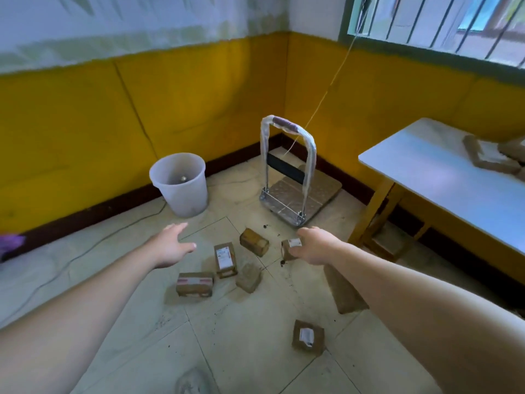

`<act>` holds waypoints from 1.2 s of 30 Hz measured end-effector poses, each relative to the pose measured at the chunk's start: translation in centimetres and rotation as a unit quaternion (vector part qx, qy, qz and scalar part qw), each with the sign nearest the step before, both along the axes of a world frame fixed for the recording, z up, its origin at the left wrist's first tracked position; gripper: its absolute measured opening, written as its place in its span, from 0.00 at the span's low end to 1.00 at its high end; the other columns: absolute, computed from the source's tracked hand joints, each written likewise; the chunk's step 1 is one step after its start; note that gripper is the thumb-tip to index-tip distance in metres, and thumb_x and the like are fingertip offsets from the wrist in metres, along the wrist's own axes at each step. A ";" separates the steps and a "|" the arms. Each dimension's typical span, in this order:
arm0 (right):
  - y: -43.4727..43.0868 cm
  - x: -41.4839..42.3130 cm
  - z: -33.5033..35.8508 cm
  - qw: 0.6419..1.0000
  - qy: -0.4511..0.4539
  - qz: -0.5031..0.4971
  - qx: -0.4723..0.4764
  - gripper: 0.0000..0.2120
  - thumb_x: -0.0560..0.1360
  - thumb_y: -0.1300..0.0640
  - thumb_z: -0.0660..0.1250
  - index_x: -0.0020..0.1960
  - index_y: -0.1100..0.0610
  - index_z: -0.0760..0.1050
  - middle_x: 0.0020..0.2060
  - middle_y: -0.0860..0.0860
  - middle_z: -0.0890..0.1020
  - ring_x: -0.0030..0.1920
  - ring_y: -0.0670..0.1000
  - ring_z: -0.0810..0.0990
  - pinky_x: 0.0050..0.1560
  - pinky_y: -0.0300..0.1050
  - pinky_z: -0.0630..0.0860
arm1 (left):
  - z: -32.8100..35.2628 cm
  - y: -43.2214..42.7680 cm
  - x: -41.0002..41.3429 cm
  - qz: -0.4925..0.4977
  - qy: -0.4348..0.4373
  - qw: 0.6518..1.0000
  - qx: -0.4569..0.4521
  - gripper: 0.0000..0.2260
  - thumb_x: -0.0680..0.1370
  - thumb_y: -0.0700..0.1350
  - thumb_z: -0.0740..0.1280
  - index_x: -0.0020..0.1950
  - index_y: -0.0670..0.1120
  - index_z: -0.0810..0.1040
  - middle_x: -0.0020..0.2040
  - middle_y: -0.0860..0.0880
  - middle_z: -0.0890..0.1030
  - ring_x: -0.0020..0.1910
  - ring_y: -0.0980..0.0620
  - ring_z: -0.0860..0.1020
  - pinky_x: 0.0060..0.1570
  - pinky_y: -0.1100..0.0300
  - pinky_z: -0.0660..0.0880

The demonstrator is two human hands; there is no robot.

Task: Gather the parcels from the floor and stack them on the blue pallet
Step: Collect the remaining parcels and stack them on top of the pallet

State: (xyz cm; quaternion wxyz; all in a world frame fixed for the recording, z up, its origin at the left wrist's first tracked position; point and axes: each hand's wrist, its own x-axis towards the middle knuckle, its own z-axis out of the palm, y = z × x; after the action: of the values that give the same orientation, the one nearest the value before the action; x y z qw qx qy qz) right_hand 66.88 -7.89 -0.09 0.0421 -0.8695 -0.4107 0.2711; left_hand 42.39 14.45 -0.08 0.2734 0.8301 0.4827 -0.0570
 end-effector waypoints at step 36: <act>50.7 8.5 -41.5 0.965 0.181 -0.167 -0.091 0.29 0.78 0.47 0.62 0.75 0.53 0.59 0.69 0.53 0.70 0.52 0.50 0.78 0.49 0.44 0.75 | -42.3 43.4 15.4 0.031 0.056 0.967 -0.248 0.31 0.77 0.49 0.66 0.76 0.49 0.56 0.75 0.44 0.61 0.70 0.45 0.66 0.65 0.57 0.63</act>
State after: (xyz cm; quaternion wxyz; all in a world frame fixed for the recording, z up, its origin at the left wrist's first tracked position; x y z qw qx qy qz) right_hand 75.36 42.84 -41.62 0.0815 -0.8622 -0.2191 0.4495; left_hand 57.77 57.81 -42.37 0.4446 0.7167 0.4932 -0.2131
